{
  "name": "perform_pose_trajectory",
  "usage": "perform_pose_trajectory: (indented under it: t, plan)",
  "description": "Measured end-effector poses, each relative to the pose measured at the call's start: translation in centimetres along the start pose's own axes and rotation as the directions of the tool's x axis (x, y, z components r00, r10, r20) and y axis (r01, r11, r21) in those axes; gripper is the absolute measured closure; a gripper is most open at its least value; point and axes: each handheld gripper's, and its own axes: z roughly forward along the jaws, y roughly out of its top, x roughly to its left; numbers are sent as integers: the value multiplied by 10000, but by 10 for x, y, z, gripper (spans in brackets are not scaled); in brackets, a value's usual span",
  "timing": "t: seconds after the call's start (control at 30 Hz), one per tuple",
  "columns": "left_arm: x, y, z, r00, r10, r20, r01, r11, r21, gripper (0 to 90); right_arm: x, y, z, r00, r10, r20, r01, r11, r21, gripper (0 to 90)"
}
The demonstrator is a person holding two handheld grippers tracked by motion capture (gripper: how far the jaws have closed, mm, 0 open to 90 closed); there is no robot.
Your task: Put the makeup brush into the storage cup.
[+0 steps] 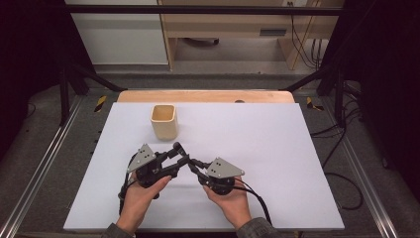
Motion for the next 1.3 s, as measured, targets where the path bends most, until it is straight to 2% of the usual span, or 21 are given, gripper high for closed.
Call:
perform_pose_trajectory:
  t: [0.2,0.6,0.83,1.13,1.3]
  plan:
    - [-1,-2,2,10000,5,75,-7,9998,201,567,0,0,0,10000,-3,-11,3,10000,11,793]
    - [-1,-4,2,9998,-122,124,120,9997,222,638,0,-1,1,10000,3,-52,-3,10000,56,793]
    - [-1,-5,3,9996,-192,202,188,9995,238,644,1,-2,2,10000,20,-72,-20,10000,80,793]
    - [1,-6,1,9987,-414,298,411,9991,93,750,2,-2,2,9999,14,-99,-14,10000,42,793]
    - [-2,-5,1,9989,-214,428,211,9997,83,787,3,-3,3,10000,22,-71,-21,10000,51,788]
